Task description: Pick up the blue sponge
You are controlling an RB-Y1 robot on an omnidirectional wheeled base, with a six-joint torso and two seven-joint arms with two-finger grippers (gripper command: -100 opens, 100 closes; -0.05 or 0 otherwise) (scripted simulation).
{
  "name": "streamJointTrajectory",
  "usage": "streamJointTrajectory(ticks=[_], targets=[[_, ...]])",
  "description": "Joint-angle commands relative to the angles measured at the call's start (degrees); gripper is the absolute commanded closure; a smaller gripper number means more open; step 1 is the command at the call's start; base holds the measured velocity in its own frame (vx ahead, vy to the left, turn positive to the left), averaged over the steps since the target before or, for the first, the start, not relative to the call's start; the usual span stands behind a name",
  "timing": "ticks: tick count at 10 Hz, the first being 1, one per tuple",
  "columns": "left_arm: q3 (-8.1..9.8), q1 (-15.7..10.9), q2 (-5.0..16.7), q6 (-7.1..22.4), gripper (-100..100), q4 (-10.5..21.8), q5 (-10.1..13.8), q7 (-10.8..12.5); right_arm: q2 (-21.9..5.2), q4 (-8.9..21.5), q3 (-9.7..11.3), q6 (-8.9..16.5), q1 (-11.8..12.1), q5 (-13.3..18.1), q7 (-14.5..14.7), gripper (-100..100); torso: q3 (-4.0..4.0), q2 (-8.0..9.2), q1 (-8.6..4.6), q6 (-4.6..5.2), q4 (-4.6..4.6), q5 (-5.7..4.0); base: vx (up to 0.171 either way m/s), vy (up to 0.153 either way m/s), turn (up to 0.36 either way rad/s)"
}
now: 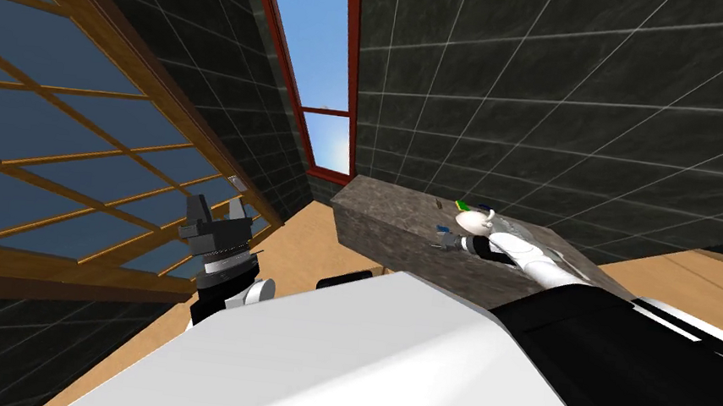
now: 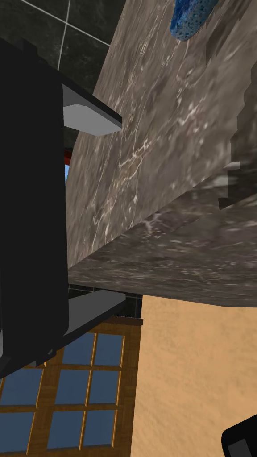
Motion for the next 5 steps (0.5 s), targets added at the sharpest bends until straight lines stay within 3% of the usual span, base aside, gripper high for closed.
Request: streamJointTrajectory(ticks=[1,2,5], targets=[[0.00,0.00,0.00,0.00,0,0.00,0.00,0.00,-2.86,1.90,1.12,-0.93,1.02,2.86,-0.55,-100,0.00,0.00,0.00,0.00,0.00,0.00,0.011,-0.003,0.355],[0.00,0.00,0.00,0.00,0,0.00,0.00,0.00,-3.20,1.90,1.12,-0.93,1.02,3.00,-0.55,-100,-0.02,-0.03,0.00,-0.03,-0.01,-0.01,0.011,-0.012,0.106],[0.00,0.00,0.00,0.00,0,0.00,0.00,0.00,-8.38,8.56,4.37,-4.46,0.20,7.62,-0.20,-100,-0.04,-0.07,-0.03,-0.02,-0.02,-0.01,0.024,-0.019,0.233]])
